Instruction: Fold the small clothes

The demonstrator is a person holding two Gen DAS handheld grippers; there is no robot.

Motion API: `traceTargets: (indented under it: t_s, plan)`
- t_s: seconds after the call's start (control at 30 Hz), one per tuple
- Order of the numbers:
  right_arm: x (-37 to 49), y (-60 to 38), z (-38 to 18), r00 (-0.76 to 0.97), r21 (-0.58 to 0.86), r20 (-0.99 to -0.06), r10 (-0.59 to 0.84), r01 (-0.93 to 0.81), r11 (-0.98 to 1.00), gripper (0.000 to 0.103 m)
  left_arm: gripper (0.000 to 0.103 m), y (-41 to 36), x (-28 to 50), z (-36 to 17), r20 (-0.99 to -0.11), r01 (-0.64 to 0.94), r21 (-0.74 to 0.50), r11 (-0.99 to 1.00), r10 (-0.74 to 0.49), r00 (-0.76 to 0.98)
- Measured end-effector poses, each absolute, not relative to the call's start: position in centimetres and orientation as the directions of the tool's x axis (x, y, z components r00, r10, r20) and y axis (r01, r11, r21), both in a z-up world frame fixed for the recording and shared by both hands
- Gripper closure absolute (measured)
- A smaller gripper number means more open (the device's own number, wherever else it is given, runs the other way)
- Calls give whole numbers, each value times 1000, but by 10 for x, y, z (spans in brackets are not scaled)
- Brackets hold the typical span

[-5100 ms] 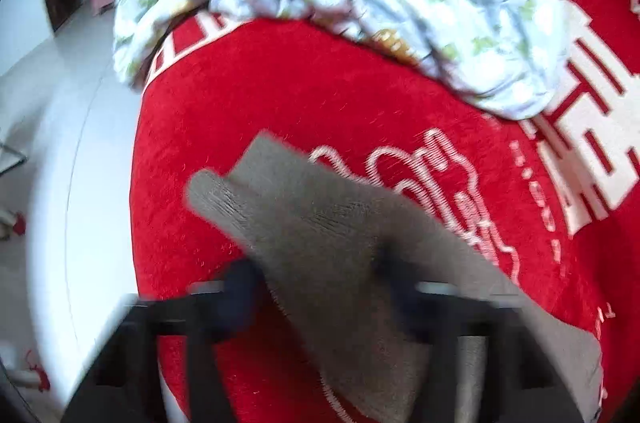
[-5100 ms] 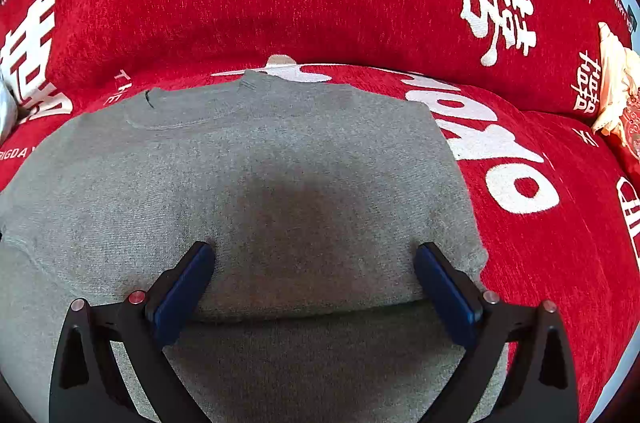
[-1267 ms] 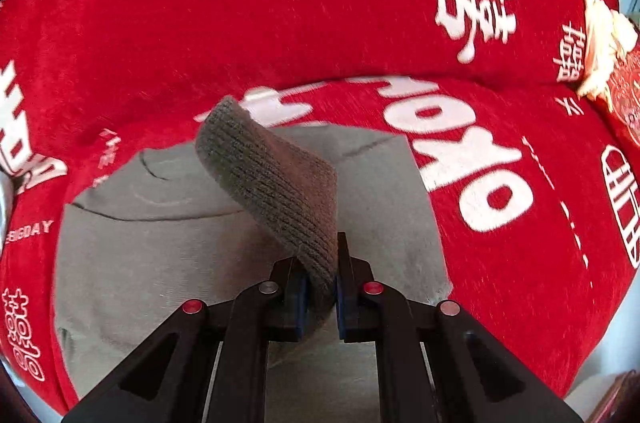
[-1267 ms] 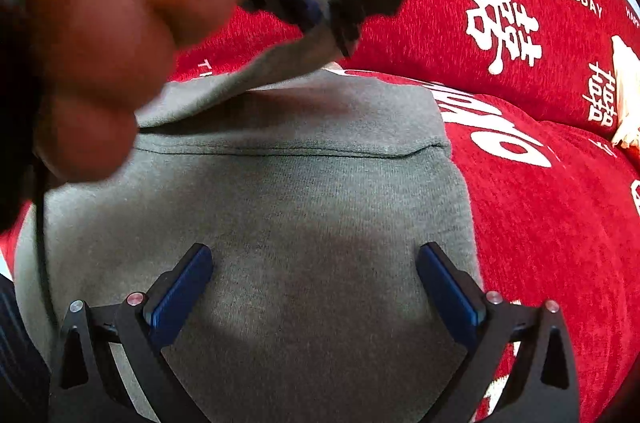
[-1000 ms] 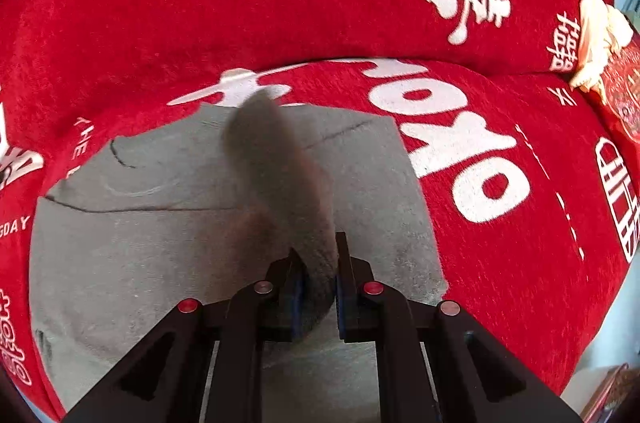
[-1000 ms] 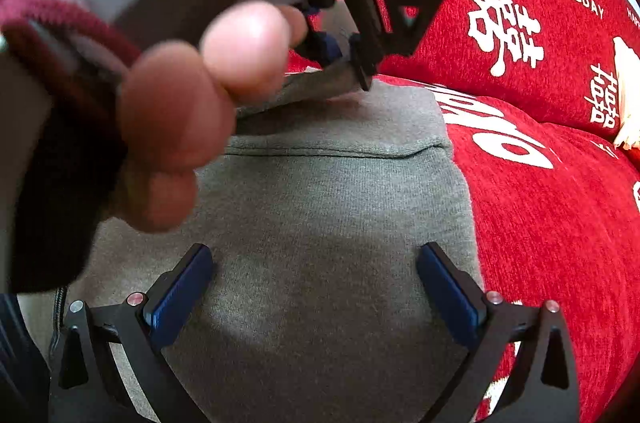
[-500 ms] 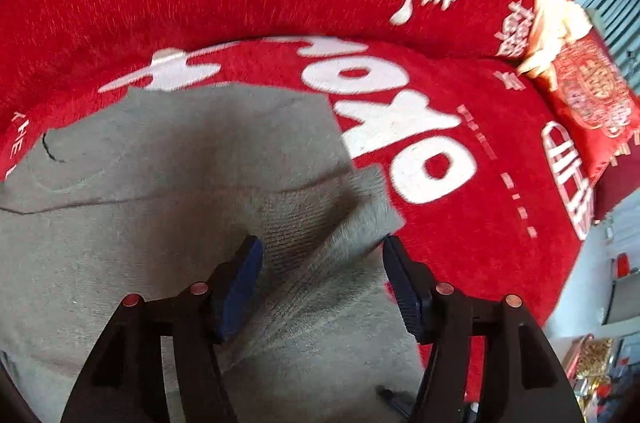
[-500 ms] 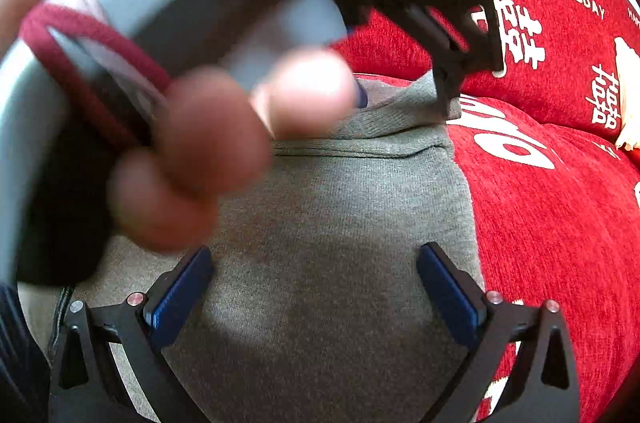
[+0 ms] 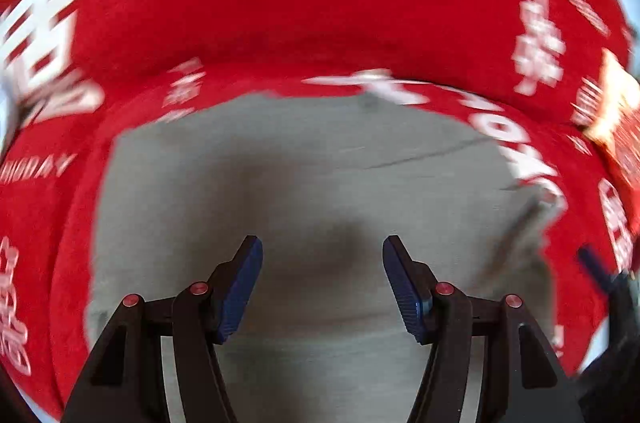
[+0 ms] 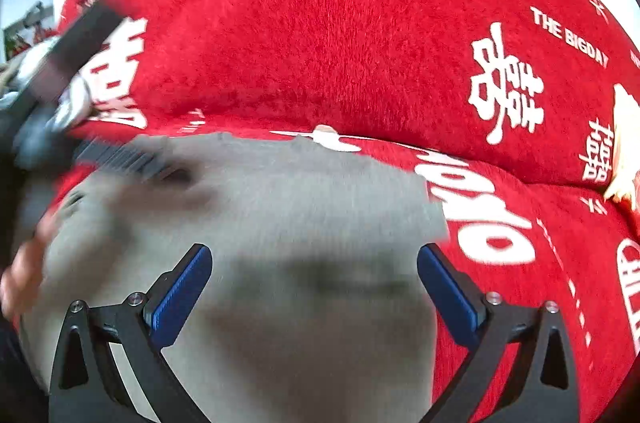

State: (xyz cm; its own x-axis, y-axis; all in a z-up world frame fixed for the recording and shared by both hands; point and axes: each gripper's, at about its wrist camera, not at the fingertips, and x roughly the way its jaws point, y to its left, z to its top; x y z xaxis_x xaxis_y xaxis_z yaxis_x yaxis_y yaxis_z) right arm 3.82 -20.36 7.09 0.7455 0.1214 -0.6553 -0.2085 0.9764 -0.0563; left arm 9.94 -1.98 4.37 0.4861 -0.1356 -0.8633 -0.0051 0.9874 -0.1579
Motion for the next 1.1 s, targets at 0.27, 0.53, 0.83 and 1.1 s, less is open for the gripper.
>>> traceTargets:
  t_s: [0.27,0.53,0.83,1.1]
  plan:
    - [105,-199,31,566,-99,-824,-14,-120,988,1,39,-9,83,16,-866,-5,-77,997,-64,495]
    - [50,-227,21,588,-48,-809,7,-77,996,1,39,-15,55,23,-832,17,-28,999,-32,554]
    - [26,-189,38,592,-42,-805,36,-118,992,1,39,-27,15,13,-835,48,-5,999,-30,549]
    - [-7,-191,16,576,-8,-816,44,-87,996,1,0,-20,-26,-2,-822,5,-19,1000,-18,569]
